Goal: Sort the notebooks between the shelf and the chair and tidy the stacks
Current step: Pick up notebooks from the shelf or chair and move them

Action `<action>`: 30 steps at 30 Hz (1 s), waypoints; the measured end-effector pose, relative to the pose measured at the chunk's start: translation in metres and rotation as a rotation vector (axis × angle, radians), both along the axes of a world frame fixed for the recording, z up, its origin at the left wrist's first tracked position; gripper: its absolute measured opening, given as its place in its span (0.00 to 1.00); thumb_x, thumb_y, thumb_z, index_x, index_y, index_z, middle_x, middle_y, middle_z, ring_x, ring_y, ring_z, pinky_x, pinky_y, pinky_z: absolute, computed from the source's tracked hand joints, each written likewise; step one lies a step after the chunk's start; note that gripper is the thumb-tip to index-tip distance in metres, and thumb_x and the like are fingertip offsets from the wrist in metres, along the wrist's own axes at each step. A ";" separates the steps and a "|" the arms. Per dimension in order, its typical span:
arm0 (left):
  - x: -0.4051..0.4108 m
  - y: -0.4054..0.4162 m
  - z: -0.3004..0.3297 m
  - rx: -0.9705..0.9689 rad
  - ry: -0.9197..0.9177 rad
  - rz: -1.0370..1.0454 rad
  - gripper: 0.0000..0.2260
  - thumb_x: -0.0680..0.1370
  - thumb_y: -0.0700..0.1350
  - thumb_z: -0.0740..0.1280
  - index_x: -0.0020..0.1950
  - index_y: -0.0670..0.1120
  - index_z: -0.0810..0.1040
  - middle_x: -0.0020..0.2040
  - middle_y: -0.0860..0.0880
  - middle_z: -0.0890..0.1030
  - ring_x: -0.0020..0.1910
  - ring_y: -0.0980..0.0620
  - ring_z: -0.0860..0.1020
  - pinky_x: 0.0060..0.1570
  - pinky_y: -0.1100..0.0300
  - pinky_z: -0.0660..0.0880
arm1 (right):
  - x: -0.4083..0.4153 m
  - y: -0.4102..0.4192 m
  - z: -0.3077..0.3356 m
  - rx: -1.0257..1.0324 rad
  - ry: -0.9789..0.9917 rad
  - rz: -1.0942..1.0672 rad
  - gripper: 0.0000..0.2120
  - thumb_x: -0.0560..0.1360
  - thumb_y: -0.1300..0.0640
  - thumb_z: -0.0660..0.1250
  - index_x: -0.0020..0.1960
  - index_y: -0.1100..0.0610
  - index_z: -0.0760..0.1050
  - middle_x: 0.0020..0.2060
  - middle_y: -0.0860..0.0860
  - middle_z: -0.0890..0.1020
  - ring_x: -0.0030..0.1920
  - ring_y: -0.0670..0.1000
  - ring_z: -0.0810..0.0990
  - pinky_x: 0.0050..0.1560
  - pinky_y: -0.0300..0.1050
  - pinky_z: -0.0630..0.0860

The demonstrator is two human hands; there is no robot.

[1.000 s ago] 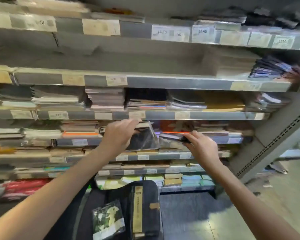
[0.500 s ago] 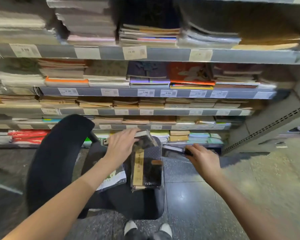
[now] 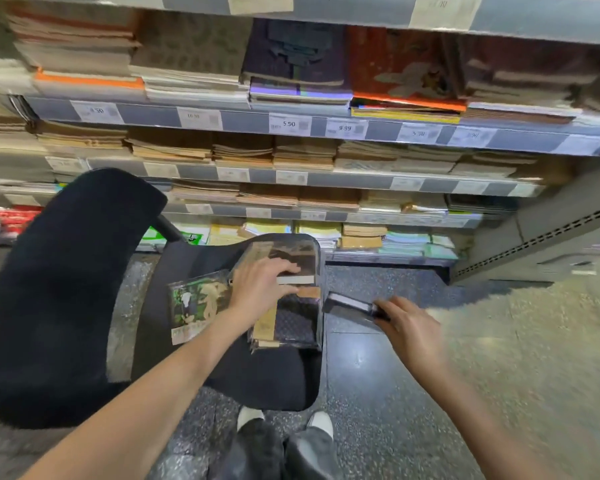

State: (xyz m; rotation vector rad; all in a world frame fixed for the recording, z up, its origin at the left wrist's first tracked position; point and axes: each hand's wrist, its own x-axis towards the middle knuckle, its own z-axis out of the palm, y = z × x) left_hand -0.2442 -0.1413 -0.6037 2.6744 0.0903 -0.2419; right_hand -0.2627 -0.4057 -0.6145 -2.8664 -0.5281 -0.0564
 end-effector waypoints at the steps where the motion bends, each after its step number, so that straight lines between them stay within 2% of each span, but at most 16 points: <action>1: -0.003 -0.006 -0.005 0.020 -0.013 -0.063 0.17 0.72 0.57 0.69 0.60 0.57 0.77 0.60 0.58 0.77 0.61 0.55 0.72 0.48 0.58 0.66 | 0.000 -0.001 -0.003 0.004 0.016 -0.009 0.16 0.61 0.57 0.80 0.47 0.53 0.81 0.33 0.47 0.78 0.30 0.52 0.79 0.22 0.41 0.69; 5: -0.022 -0.020 -0.037 0.081 -0.020 -0.224 0.19 0.68 0.55 0.73 0.57 0.54 0.78 0.51 0.55 0.79 0.52 0.53 0.76 0.47 0.57 0.70 | 0.001 -0.007 -0.009 0.036 0.066 -0.044 0.15 0.63 0.58 0.78 0.49 0.53 0.81 0.35 0.48 0.79 0.30 0.53 0.79 0.23 0.42 0.70; 6: -0.028 -0.023 -0.045 0.133 -0.017 -0.278 0.20 0.64 0.55 0.76 0.53 0.53 0.80 0.47 0.54 0.79 0.47 0.52 0.78 0.41 0.58 0.72 | 0.001 -0.010 -0.008 0.039 0.074 -0.054 0.15 0.64 0.58 0.78 0.49 0.53 0.81 0.36 0.48 0.79 0.30 0.53 0.79 0.23 0.41 0.69; 8: -0.042 -0.031 -0.054 0.241 0.025 -0.367 0.22 0.56 0.53 0.81 0.46 0.53 0.82 0.41 0.55 0.79 0.38 0.55 0.78 0.28 0.64 0.68 | 0.001 -0.013 -0.005 0.047 0.084 -0.074 0.14 0.64 0.58 0.77 0.49 0.53 0.81 0.36 0.48 0.80 0.31 0.53 0.79 0.23 0.37 0.65; 9: -0.049 -0.034 -0.059 0.243 0.029 -0.364 0.21 0.57 0.51 0.81 0.48 0.53 0.81 0.42 0.55 0.79 0.38 0.55 0.78 0.27 0.65 0.67 | 0.001 -0.014 -0.002 0.060 0.093 -0.086 0.13 0.65 0.58 0.77 0.49 0.54 0.81 0.37 0.48 0.80 0.31 0.53 0.79 0.23 0.35 0.62; 10: -0.055 -0.037 -0.063 0.200 0.048 -0.332 0.20 0.63 0.49 0.78 0.53 0.52 0.80 0.47 0.54 0.79 0.43 0.55 0.78 0.31 0.64 0.68 | 0.001 -0.015 0.002 0.077 0.108 -0.098 0.12 0.67 0.59 0.76 0.50 0.54 0.81 0.37 0.48 0.80 0.32 0.52 0.79 0.24 0.34 0.60; 12: -0.060 -0.042 -0.068 0.109 0.129 -0.192 0.17 0.77 0.48 0.65 0.66 0.53 0.71 0.61 0.55 0.74 0.58 0.54 0.74 0.45 0.61 0.70 | 0.002 -0.017 0.008 0.108 0.135 -0.108 0.11 0.69 0.59 0.74 0.51 0.54 0.81 0.38 0.48 0.80 0.33 0.52 0.79 0.23 0.35 0.61; 14: -0.058 -0.048 -0.065 -0.005 0.160 -0.053 0.18 0.79 0.52 0.60 0.69 0.55 0.67 0.67 0.56 0.70 0.63 0.54 0.71 0.52 0.59 0.69 | 0.006 -0.017 0.015 0.136 0.150 -0.128 0.11 0.70 0.58 0.73 0.53 0.55 0.80 0.39 0.49 0.81 0.34 0.53 0.80 0.23 0.38 0.63; 16: -0.053 -0.051 -0.057 -0.097 0.180 0.012 0.21 0.78 0.56 0.60 0.70 0.55 0.65 0.68 0.57 0.70 0.64 0.53 0.71 0.55 0.57 0.69 | 0.011 -0.015 0.023 0.166 0.183 -0.175 0.12 0.73 0.55 0.70 0.56 0.55 0.80 0.43 0.49 0.81 0.38 0.54 0.81 0.26 0.40 0.65; 18: -0.045 -0.055 -0.049 -0.183 0.193 0.063 0.24 0.77 0.59 0.61 0.71 0.56 0.64 0.68 0.56 0.71 0.64 0.53 0.72 0.59 0.53 0.71 | 0.015 -0.009 0.029 0.215 0.243 -0.212 0.15 0.74 0.52 0.68 0.59 0.55 0.78 0.48 0.49 0.81 0.45 0.54 0.81 0.34 0.45 0.71; 21: -0.037 -0.057 -0.039 -0.450 0.188 0.244 0.28 0.75 0.58 0.65 0.72 0.55 0.60 0.65 0.54 0.74 0.60 0.53 0.75 0.59 0.51 0.73 | 0.020 0.006 0.035 0.334 0.329 -0.263 0.17 0.74 0.51 0.67 0.62 0.55 0.76 0.52 0.50 0.81 0.51 0.53 0.79 0.43 0.46 0.73; 25: -0.041 -0.049 -0.032 -0.635 0.168 0.428 0.33 0.74 0.52 0.68 0.75 0.53 0.56 0.66 0.52 0.72 0.59 0.54 0.74 0.54 0.61 0.71 | 0.023 0.032 0.029 0.461 0.414 -0.292 0.16 0.74 0.52 0.68 0.60 0.54 0.77 0.50 0.50 0.83 0.50 0.52 0.80 0.44 0.45 0.73; 28: -0.054 -0.033 -0.042 -0.746 0.138 0.573 0.36 0.73 0.50 0.71 0.75 0.55 0.54 0.66 0.49 0.72 0.60 0.52 0.75 0.60 0.56 0.73 | 0.022 0.054 0.016 0.588 0.482 -0.302 0.13 0.74 0.53 0.68 0.58 0.53 0.78 0.48 0.49 0.83 0.49 0.51 0.81 0.48 0.52 0.77; 29: -0.060 -0.026 -0.046 -0.789 0.147 0.614 0.37 0.72 0.48 0.71 0.75 0.56 0.54 0.65 0.49 0.74 0.59 0.52 0.76 0.59 0.56 0.74 | 0.022 0.062 0.010 0.633 0.519 -0.308 0.12 0.74 0.54 0.68 0.56 0.52 0.79 0.47 0.48 0.84 0.48 0.51 0.81 0.49 0.55 0.77; 30: -0.065 -0.020 -0.049 -0.857 0.160 0.649 0.38 0.73 0.44 0.71 0.75 0.55 0.53 0.61 0.50 0.76 0.57 0.56 0.77 0.56 0.61 0.75 | 0.021 0.071 0.004 0.674 0.557 -0.313 0.11 0.73 0.55 0.68 0.55 0.52 0.79 0.46 0.48 0.84 0.48 0.50 0.81 0.49 0.57 0.77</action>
